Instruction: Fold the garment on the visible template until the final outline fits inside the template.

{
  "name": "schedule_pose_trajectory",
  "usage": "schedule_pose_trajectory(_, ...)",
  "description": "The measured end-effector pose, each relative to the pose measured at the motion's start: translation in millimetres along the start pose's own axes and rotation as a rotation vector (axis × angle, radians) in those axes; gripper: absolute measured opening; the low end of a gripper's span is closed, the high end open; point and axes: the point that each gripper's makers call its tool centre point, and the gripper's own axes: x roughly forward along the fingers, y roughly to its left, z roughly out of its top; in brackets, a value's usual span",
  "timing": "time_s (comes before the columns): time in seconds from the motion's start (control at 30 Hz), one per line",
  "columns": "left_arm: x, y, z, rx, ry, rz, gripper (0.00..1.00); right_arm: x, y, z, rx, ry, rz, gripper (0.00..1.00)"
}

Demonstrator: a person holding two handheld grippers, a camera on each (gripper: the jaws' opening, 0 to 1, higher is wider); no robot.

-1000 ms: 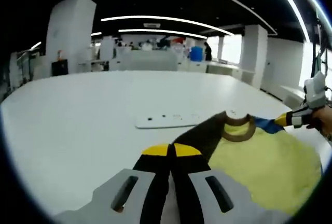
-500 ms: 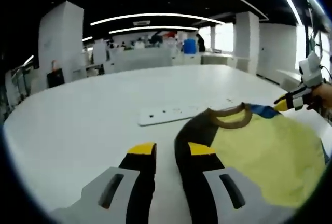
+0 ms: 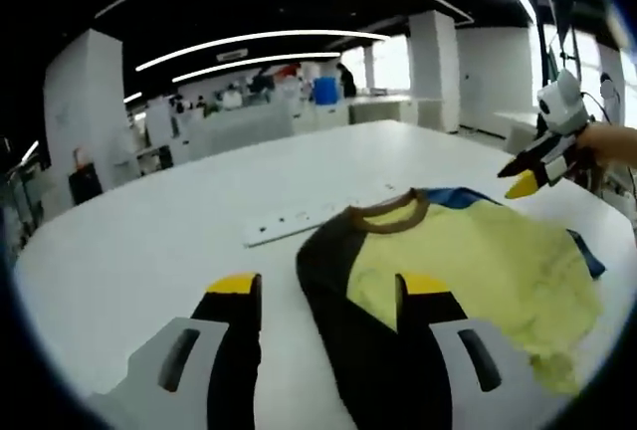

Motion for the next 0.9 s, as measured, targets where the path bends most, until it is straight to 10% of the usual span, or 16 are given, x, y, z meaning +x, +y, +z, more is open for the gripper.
schedule_pose_trajectory(0.9, -111, -66.5, -24.6, -0.021, -0.005, -0.133, 0.61, -92, 54, -81.5, 0.004, 0.078, 0.076, 0.58)
